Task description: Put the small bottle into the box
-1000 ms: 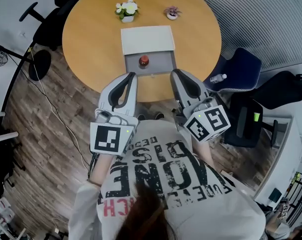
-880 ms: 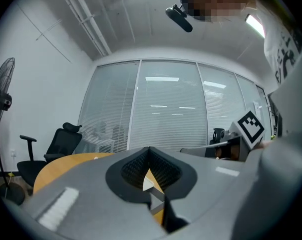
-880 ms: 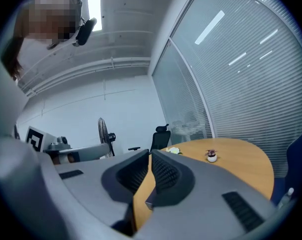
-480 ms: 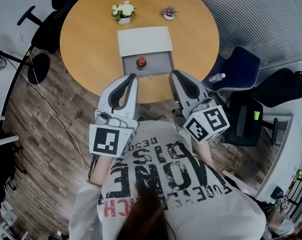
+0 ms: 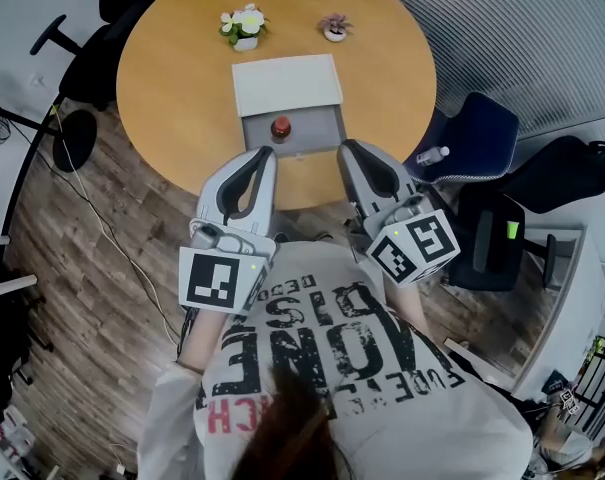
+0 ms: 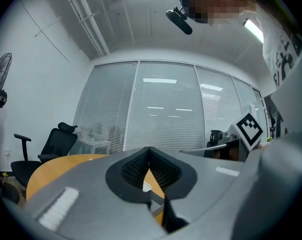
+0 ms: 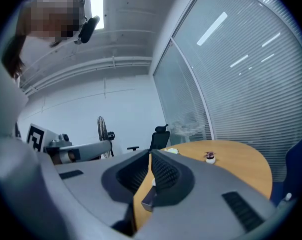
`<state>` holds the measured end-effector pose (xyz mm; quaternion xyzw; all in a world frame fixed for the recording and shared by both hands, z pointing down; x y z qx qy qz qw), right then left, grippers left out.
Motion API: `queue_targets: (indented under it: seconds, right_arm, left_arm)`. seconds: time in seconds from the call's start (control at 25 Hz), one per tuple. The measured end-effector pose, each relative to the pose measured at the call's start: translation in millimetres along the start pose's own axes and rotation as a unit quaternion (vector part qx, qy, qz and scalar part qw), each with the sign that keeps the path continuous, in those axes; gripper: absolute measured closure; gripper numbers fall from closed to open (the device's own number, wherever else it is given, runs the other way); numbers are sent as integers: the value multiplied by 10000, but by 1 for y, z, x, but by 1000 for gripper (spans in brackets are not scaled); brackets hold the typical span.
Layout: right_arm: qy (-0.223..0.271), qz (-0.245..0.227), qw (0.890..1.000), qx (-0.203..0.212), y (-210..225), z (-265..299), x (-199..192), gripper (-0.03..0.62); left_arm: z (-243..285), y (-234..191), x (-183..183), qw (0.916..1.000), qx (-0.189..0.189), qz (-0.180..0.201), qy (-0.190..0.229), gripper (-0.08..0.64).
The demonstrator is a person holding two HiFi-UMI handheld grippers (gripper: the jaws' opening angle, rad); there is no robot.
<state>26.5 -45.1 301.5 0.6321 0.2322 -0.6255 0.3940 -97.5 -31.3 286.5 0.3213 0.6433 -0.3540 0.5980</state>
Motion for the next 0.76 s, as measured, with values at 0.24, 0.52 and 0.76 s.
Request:
queue_targets:
  seconds: [0.24, 0.52, 0.76]
  right_arm:
    - [-41, 3, 10000, -16, 0, 0, 0, 569]
    - [-88, -24, 9999, -73, 2, 0, -2, 569]
    - [-249, 0, 9996, -127, 3, -4, -8, 569]
  left_arm:
    - [1, -1, -4, 10000, -28, 12, -67, 549]
    - [7, -5, -24, 9978, -158, 159, -630, 548]
    - [33, -28, -85, 9804, -815, 1192, -1339, 540]
Point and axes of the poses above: the fingertips, and each gripper's own axes: z forward along the fingers, y to its right, x out of its top, the point moved 2 cm from there along -z, backward along the fingers
